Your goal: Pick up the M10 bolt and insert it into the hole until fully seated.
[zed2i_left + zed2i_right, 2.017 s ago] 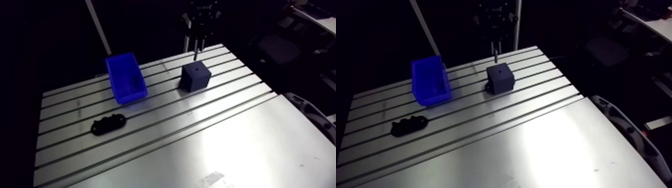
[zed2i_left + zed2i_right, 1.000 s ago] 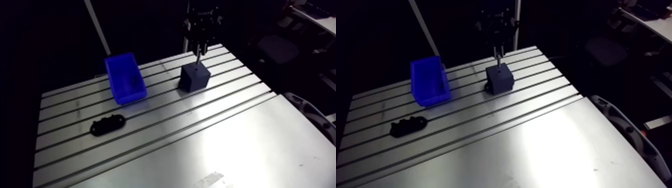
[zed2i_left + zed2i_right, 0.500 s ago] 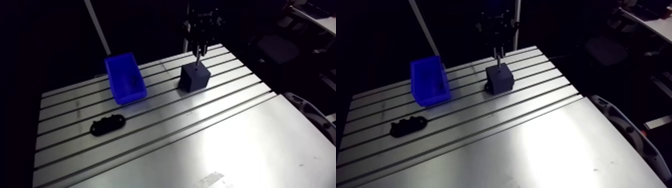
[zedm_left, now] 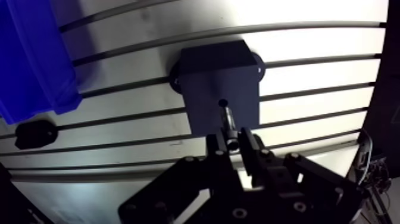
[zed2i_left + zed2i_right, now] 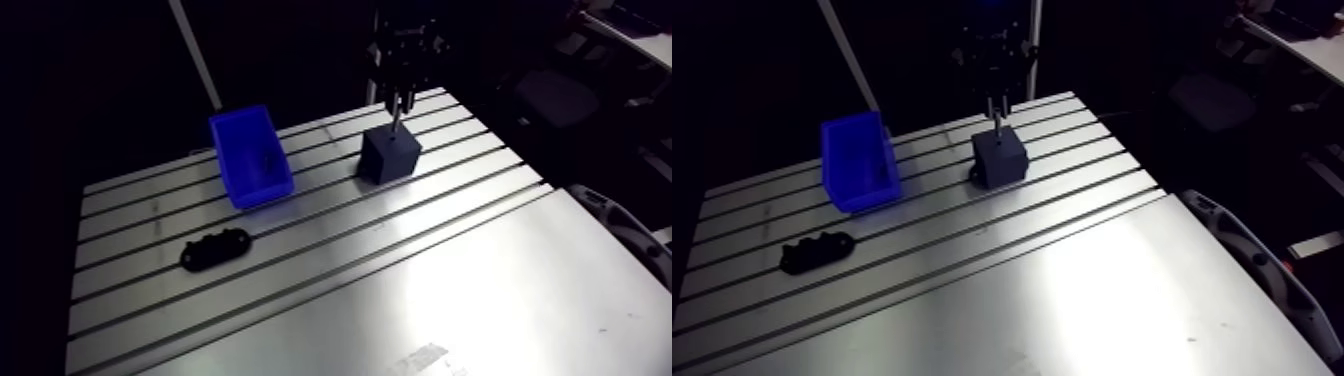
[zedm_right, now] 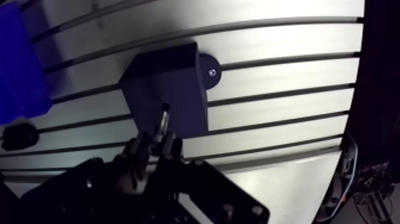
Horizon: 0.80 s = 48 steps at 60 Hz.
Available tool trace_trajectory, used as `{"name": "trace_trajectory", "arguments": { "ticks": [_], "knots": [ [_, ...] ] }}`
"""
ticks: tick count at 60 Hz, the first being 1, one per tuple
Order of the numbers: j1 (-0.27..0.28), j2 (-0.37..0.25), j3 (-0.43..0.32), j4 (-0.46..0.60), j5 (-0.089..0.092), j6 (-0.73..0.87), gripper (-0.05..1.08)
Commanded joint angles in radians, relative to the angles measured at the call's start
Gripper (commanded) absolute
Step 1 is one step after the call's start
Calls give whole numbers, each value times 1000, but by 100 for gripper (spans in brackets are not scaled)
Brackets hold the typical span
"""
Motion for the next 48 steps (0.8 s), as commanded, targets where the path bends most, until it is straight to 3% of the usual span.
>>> {"name": "trace_trajectory", "arguments": {
  "ticks": [1, 48],
  "knots": [
    [-1, 0, 4, 0, 1, 0, 108],
    [-1, 0, 19, -16, 3, 0, 108]
  ]
}}
